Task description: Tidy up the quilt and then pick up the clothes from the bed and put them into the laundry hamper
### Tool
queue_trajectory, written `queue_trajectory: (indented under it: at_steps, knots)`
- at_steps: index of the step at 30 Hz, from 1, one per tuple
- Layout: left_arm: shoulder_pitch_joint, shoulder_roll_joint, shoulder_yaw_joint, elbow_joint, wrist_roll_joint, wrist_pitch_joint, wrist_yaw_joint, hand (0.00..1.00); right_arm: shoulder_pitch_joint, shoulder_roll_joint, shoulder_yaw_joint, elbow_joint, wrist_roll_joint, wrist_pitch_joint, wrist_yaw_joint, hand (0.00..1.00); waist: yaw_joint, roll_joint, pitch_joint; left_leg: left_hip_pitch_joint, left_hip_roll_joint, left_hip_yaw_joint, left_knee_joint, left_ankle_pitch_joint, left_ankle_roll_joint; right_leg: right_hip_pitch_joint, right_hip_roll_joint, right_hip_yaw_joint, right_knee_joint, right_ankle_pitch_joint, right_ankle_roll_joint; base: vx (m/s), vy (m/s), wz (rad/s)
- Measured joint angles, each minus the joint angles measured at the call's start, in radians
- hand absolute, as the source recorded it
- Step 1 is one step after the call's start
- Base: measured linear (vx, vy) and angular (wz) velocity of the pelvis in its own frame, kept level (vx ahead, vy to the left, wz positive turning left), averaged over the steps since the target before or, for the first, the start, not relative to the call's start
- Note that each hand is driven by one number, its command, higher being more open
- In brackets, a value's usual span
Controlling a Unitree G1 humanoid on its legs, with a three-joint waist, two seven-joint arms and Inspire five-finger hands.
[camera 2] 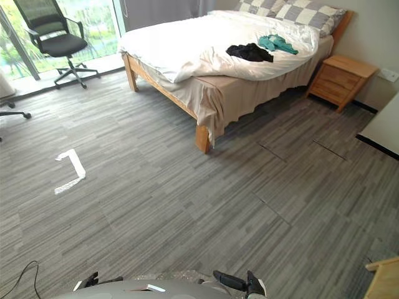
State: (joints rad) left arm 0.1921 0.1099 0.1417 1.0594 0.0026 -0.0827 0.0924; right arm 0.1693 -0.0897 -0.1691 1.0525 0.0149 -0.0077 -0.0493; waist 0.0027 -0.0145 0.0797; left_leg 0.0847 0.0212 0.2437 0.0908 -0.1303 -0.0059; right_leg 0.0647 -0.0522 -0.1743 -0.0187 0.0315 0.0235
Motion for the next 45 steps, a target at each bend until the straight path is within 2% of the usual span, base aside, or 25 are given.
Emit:
queue_trajectory:
  at_steps: [2,3,4,7,11,12,17,22,25,26,28,31,33,34,35,36,37,38,39,40,41,42,43,44,45]
  knots:
    - [-0.010,0.007,-0.006,0.006,0.008,-0.001,-0.008,1.00,0.004,0.009,-0.017,0.012,-0.009,0.000,-0.003,1.00,-0.010,-0.008,0.010,0.040,-0.012,-0.003,-0.053,0.025,0.004,0.028,-0.004,-0.014,-0.025,0.009,0.002,0.08,0.032,0.06]
    - [-0.017,0.007,-0.008,0.008,0.009,-0.002,-0.008,1.00,0.005,0.009,-0.019,0.014,-0.009,0.001,-0.003,1.00,-0.010,0.001,0.013,0.048,-0.014,-0.004,-0.063,0.028,0.002,0.032,-0.004,-0.015,-0.030,0.009,0.003,0.10,0.042,0.08]
    - [-0.028,0.005,-0.008,0.013,0.009,-0.002,-0.009,1.00,0.003,0.007,-0.018,0.014,-0.012,0.000,-0.003,1.00,-0.008,-0.006,0.015,0.064,-0.019,-0.006,-0.079,0.032,0.003,0.046,-0.006,-0.020,-0.039,0.010,0.004,0.09,0.046,0.10]
    - [-0.045,0.007,-0.029,0.013,0.013,-0.003,-0.010,1.00,-0.007,0.004,-0.018,0.014,-0.047,0.000,-0.002,1.00,-0.009,0.001,0.023,0.076,-0.027,-0.015,-0.101,0.040,-0.001,0.055,-0.012,-0.040,-0.045,0.010,0.008,0.08,0.049,0.15]
    - [-0.056,0.010,-0.049,0.013,0.025,-0.004,-0.010,1.00,-0.027,0.001,-0.018,0.014,-0.048,0.000,-0.002,1.00,-0.010,0.004,0.040,0.097,-0.030,-0.012,-0.114,0.041,-0.003,0.073,-0.012,-0.041,-0.054,0.008,0.022,0.01,0.006,0.01]
    - [-0.066,0.011,-0.053,0.013,0.045,-0.004,-0.010,1.00,-0.028,0.001,-0.018,0.014,-0.049,0.000,-0.002,1.00,-0.010,0.004,0.045,0.100,-0.030,-0.011,-0.116,0.041,-0.003,0.077,-0.013,-0.041,-0.054,0.003,0.034,-0.03,-0.017,-0.01]
    - [-0.067,0.018,-0.080,0.014,0.048,-0.004,-0.010,1.00,-0.031,0.001,-0.018,0.014,-0.051,0.000,-0.002,1.00,-0.016,0.004,0.048,0.117,-0.029,0.000,-0.147,0.054,-0.017,0.076,-0.009,-0.037,-0.054,-0.001,0.040,-0.05,-0.028,-0.04]
    - [-0.074,0.027,-0.107,0.027,0.086,-0.004,-0.014,1.00,-0.035,0.001,-0.017,0.011,-0.052,0.000,-0.002,1.00,-0.032,0.003,0.048,0.121,-0.028,0.019,-0.168,0.062,-0.013,0.062,-0.004,-0.018,-0.058,0.001,0.038,-0.07,-0.032,-0.13]
    - [-0.088,0.039,-0.139,0.031,0.087,-0.003,-0.021,1.00,-0.040,0.002,-0.018,0.010,-0.052,0.000,-0.003,1.00,-0.036,0.000,0.059,0.115,-0.025,0.053,-0.174,0.061,-0.013,0.032,0.002,0.012,-0.050,0.004,0.033,-0.05,-0.024,-0.32]
    - [-0.098,0.043,-0.148,0.031,0.087,-0.003,-0.024,1.00,-0.048,0.001,-0.018,0.009,-0.051,0.000,-0.003,1.00,-0.038,-0.001,0.066,0.098,-0.021,0.073,-0.170,0.058,-0.014,-0.008,0.004,0.029,-0.012,-0.006,0.021,-0.05,-0.019,-0.48]
    - [-0.130,0.060,-0.173,0.032,0.087,-0.002,-0.029,1.00,-0.071,0.009,-0.028,0.001,-0.048,0.000,-0.004,1.00,-0.043,-0.011,0.093,0.053,-0.011,0.114,-0.130,0.039,-0.016,-0.106,0.002,0.044,0.106,-0.049,0.002,-0.01,-0.037,-0.57]
    - [-0.148,0.068,-0.185,0.043,0.087,0.000,-0.030,1.00,-0.075,0.019,-0.065,-0.014,-0.040,-0.002,-0.005,1.00,-0.067,-0.014,0.110,0.047,-0.001,0.147,-0.090,0.008,-0.024,-0.160,-0.007,0.026,0.212,-0.105,0.000,0.03,-0.068,-0.40]
    - [-0.163,0.063,-0.210,0.051,0.087,0.000,-0.030,1.00,-0.077,0.020,-0.091,-0.028,-0.039,-0.007,-0.004,1.00,-0.083,0.004,0.121,0.064,0.019,0.180,-0.056,-0.024,-0.032,-0.189,-0.021,-0.059,0.303,-0.136,0.016,0.05,-0.107,-0.42]
    - [-0.184,0.049,-0.225,0.053,0.086,0.000,-0.031,1.00,-0.079,0.022,-0.126,-0.033,-0.036,-0.014,-0.003,1.00,-0.101,0.027,0.135,0.087,0.040,0.195,-0.058,-0.029,-0.036,-0.231,-0.064,-0.225,0.412,-0.177,-0.002,0.08,-0.130,-0.48]
    - [-0.200,0.036,-0.225,0.052,0.086,0.000,-0.031,1.00,-0.084,0.030,-0.163,-0.037,-0.026,-0.021,-0.004,1.00,-0.108,0.041,0.148,0.111,0.062,0.217,-0.056,-0.046,-0.062,-0.245,-0.106,-0.336,0.436,-0.197,-0.034,0.10,-0.133,-0.46]
    - [-0.201,0.030,-0.224,0.052,0.086,0.000,-0.031,1.00,-0.087,0.030,-0.171,-0.036,-0.019,-0.020,-0.003,1.00,-0.108,0.047,0.151,0.121,0.080,0.231,-0.054,-0.055,-0.077,-0.252,-0.108,-0.353,0.425,-0.196,-0.034,0.16,-0.148,-0.63]
    - [-0.202,0.019,-0.223,0.052,0.087,0.000,-0.031,1.00,-0.089,0.023,-0.173,-0.037,-0.002,-0.021,0.001,1.00,-0.112,0.067,0.156,0.136,0.132,0.257,-0.041,-0.073,-0.109,-0.275,-0.096,-0.361,0.373,-0.187,-0.029,0.21,-0.200,-0.68]
    - [-0.203,0.012,-0.222,0.052,0.087,-0.002,-0.032,1.00,-0.090,0.021,-0.173,-0.041,0.002,-0.023,0.000,1.00,-0.120,0.082,0.152,0.138,0.181,0.279,-0.035,-0.082,-0.142,-0.332,-0.094,-0.352,0.327,-0.162,0.008,0.25,-0.232,-0.71]
    - [-0.208,0.009,-0.221,0.053,0.087,-0.004,-0.033,1.00,-0.092,0.023,-0.179,-0.049,0.006,-0.027,0.000,1.00,-0.123,0.084,0.152,0.142,0.209,0.292,-0.036,-0.083,-0.169,-0.393,-0.106,-0.338,0.312,-0.135,0.027,0.26,-0.214,-0.51]
    - [-0.215,0.008,-0.218,0.058,0.087,-0.005,-0.034,1.00,-0.093,0.026,-0.182,-0.059,0.015,-0.032,0.005,1.00,-0.127,0.080,0.154,0.151,0.220,0.303,-0.041,-0.080,-0.183,-0.423,-0.111,-0.334,0.293,-0.107,0.031,0.39,-0.300,-0.36]
    - [-0.228,0.009,-0.206,0.079,0.089,-0.005,-0.038,1.00,-0.095,0.035,-0.179,-0.076,0.024,-0.038,0.009,1.00,-0.136,0.059,0.162,0.182,0.228,0.316,-0.049,-0.077,-0.209,-0.430,-0.124,-0.321,0.197,-0.034,0.058,0.61,-0.481,-0.33]
    - [-0.225,-0.005,-0.190,0.098,0.099,-0.005,-0.046,1.00,-0.102,0.042,-0.186,-0.066,0.030,-0.036,0.013,1.00,-0.141,0.068,0.174,0.260,0.271,0.340,-0.065,-0.060,-0.233,-0.415,-0.110,-0.325,0.215,0.116,-0.027,0.72,-0.584,-0.30]
    - [-0.232,-0.034,-0.180,0.096,0.123,-0.009,-0.053,1.00,-0.117,0.034,-0.209,-0.067,0.037,-0.042,0.018,1.00,-0.144,0.101,0.191,0.280,0.305,0.337,-0.045,0.005,-0.222,-0.425,-0.093,-0.323,0.310,0.032,-0.095,0.68,-0.600,-0.26]
    - [-0.233,-0.048,-0.179,0.084,0.126,-0.012,-0.058,1.00,-0.122,0.021,-0.217,-0.065,0.037,-0.042,0.018,1.00,-0.145,0.110,0.193,0.262,0.328,0.317,0.025,0.066,-0.204,-0.421,-0.085,-0.322,0.356,-0.017,-0.097,0.61,-0.569,-0.14]
    - [-0.228,-0.060,-0.169,0.069,0.124,-0.015,-0.059,1.00,-0.121,0.016,-0.216,-0.054,0.036,-0.040,0.020,1.00,-0.144,0.113,0.196,0.201,0.376,0.266,0.199,0.139,-0.131,-0.391,-0.085,-0.320,0.368,-0.076,-0.093,0.66,-0.555,-0.12]
